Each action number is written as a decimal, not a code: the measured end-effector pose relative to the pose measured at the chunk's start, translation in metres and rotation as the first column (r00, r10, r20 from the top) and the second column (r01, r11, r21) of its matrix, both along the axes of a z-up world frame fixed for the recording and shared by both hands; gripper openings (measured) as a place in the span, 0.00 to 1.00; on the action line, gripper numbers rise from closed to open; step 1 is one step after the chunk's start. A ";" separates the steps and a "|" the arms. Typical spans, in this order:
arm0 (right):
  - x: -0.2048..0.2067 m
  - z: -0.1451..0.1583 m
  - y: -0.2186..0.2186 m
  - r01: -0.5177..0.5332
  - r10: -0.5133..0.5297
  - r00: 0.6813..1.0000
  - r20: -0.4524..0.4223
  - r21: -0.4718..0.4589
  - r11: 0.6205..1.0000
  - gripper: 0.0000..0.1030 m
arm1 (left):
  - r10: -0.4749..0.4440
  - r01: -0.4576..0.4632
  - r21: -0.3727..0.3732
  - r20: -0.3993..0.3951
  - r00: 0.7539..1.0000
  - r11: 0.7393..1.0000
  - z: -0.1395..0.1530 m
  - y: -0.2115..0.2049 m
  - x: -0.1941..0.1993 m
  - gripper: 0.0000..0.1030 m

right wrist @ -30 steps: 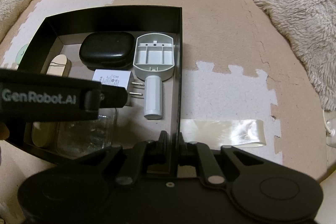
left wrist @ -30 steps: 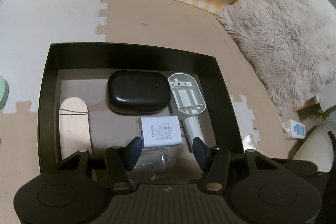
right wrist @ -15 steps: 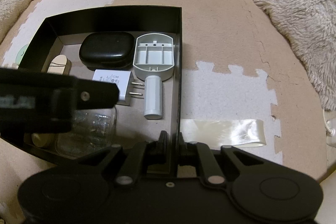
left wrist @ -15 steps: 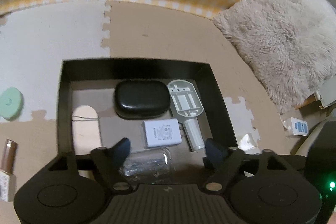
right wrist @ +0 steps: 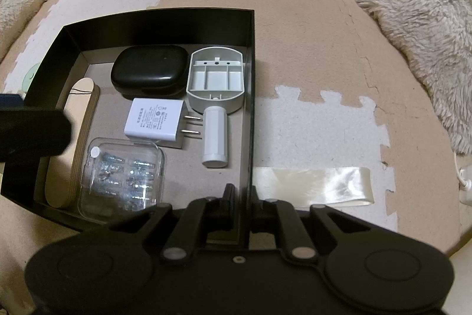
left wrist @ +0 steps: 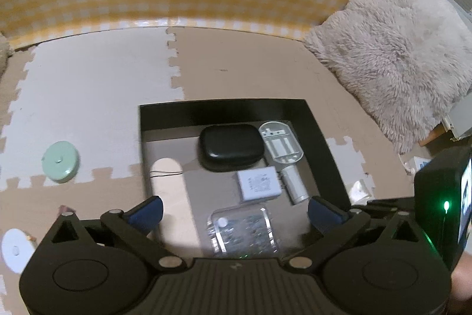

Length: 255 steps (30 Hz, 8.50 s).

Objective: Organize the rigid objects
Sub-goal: 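Move the left tool to the mint-green tape measure and grasp it, then carry the mint-green tape measure into the black box and release it, then lift the left tool out of the box and move toward the white tape measure, then close the left gripper on the white round tape measure, then carry the white round tape measure into the black box and release it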

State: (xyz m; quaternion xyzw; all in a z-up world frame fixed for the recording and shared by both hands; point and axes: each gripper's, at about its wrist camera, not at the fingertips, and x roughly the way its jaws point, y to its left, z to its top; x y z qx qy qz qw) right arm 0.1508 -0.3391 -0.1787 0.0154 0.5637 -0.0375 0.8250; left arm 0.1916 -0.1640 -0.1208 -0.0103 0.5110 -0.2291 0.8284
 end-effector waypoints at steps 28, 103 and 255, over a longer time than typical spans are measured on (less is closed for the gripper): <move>0.000 -0.001 -0.010 0.028 -0.028 1.000 0.003 0.055 0.998 0.10 | 0.157 -0.168 0.069 0.141 0.977 0.983 0.001 0.148 0.043 1.00; 0.005 -0.001 -0.002 0.007 -0.007 1.000 -0.027 -0.010 1.000 0.12 | -0.377 0.372 0.072 0.276 0.884 0.926 -0.036 -0.002 0.005 0.51; -0.007 0.017 -0.021 0.069 -0.075 0.996 0.051 0.114 0.991 0.11 | -0.250 0.234 0.313 0.012 0.968 0.920 -0.042 0.196 0.026 0.55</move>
